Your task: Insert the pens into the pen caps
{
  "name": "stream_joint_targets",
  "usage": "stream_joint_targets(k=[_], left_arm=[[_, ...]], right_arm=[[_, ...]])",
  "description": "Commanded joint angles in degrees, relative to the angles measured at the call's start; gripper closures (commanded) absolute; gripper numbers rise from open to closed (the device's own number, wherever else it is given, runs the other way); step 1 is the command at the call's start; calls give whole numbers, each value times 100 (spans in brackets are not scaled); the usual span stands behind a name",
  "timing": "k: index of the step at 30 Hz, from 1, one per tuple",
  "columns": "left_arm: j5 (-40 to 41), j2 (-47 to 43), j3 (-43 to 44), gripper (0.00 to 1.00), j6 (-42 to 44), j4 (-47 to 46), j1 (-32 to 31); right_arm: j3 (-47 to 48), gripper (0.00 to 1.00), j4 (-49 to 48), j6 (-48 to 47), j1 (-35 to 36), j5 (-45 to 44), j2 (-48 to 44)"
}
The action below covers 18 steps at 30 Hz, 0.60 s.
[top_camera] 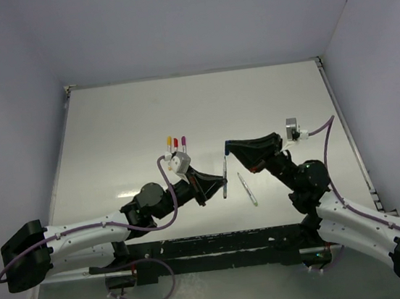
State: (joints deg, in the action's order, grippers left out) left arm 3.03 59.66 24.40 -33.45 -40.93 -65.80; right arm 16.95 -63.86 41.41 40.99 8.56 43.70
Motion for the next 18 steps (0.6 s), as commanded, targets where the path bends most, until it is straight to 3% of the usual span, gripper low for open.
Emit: stream_joint_targets(k=[1,18], left_arm=[[20,-87,4,100,-61,-196,-38],[-14,-125,97,100,-23,-123,-44]], right_arm=[[224,100,-194,-146,40,-33,-125],[140,100,-467,-76,49,-92,195]])
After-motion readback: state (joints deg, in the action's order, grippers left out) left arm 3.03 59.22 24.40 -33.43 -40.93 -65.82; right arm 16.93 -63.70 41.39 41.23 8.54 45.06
